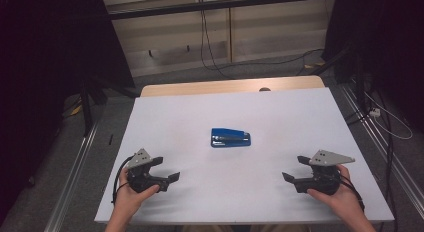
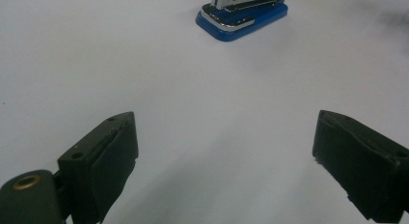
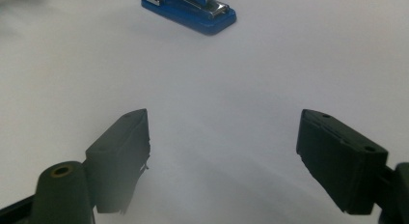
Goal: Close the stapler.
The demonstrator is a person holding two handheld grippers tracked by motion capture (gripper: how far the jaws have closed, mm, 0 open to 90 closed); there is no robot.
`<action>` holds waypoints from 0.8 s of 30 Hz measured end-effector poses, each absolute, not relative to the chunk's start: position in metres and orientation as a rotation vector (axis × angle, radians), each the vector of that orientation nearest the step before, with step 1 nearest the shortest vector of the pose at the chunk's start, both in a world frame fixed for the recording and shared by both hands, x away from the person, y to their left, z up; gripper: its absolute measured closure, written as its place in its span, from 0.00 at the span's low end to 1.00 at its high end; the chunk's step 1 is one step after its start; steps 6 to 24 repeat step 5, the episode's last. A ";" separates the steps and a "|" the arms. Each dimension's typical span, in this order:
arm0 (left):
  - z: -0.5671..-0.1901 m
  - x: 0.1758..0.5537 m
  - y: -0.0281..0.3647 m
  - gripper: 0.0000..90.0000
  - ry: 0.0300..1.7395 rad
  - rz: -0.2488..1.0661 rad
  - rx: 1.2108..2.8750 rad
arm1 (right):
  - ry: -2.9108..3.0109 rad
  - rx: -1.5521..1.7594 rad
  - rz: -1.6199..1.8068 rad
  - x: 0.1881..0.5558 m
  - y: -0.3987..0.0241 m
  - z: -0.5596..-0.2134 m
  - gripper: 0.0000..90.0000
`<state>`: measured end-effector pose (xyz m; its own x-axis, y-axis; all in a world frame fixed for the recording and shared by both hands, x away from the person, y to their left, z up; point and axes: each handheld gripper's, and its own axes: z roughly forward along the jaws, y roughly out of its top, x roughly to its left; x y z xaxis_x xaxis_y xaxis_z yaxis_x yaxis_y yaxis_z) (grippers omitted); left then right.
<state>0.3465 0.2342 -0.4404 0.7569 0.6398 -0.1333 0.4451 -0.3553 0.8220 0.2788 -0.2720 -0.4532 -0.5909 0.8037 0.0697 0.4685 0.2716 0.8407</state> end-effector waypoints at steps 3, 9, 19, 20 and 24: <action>-0.441 0.347 0.234 0.10 0.822 0.261 2.007 | 2.173 1.152 1.230 0.279 -0.273 -0.454 0.21; -0.441 0.348 0.234 0.10 0.824 0.264 2.016 | 2.171 1.155 1.230 0.279 -0.274 -0.454 0.21; -0.441 0.348 0.234 0.10 0.824 0.264 2.016 | 2.171 1.155 1.230 0.279 -0.274 -0.454 0.21; -0.441 0.348 0.234 0.10 0.824 0.264 2.016 | 2.171 1.155 1.230 0.279 -0.274 -0.454 0.21; -0.441 0.348 0.234 0.10 0.824 0.264 2.016 | 2.171 1.155 1.230 0.279 -0.274 -0.454 0.21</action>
